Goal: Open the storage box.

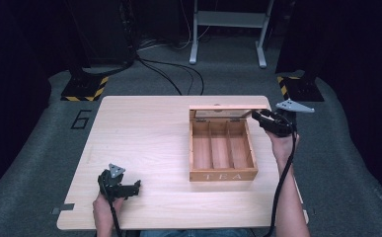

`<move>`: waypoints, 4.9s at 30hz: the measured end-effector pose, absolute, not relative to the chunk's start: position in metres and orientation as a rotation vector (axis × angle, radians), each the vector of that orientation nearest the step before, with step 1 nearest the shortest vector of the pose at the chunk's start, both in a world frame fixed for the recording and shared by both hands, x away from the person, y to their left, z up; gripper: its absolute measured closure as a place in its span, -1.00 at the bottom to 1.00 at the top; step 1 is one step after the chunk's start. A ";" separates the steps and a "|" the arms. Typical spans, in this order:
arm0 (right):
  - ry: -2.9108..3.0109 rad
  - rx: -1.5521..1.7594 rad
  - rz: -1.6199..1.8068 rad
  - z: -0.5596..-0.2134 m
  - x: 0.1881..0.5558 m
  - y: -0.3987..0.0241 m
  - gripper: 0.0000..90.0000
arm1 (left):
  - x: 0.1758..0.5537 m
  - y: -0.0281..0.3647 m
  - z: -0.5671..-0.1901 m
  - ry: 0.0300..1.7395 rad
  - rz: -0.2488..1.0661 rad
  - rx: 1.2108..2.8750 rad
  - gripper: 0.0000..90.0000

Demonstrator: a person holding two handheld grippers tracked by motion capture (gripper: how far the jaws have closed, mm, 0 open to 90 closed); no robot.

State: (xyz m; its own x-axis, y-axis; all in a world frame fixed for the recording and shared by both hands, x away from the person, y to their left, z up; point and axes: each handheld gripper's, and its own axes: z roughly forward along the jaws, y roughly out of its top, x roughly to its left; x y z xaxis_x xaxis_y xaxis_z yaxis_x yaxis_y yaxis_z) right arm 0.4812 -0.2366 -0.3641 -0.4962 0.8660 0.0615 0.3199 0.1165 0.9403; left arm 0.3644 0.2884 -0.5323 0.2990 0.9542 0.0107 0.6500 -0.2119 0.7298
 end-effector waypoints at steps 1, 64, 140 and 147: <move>1.883 1.146 1.378 -0.364 0.481 -0.237 0.33 | 0.364 0.288 -0.532 1.424 0.630 1.950 -0.99; 1.886 1.139 1.360 -0.364 0.480 -0.236 0.34 | 0.364 0.288 -0.532 1.422 0.638 1.958 -0.99; 1.887 1.137 1.360 -0.365 0.478 -0.236 0.34 | 0.364 0.288 -0.532 1.421 0.640 1.956 -0.99; 1.894 1.138 1.356 -0.367 0.475 -0.236 0.33 | 0.364 0.288 -0.532 1.425 0.639 1.951 -0.99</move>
State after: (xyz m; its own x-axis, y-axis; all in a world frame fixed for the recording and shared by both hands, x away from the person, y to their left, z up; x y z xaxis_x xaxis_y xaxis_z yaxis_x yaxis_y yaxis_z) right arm 0.4748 -0.2359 -0.3667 -0.4962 0.8671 0.0441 0.3213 0.1362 0.9371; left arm 0.3639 0.2878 -0.5320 0.2967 0.9548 0.0179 0.6487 -0.2153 0.7300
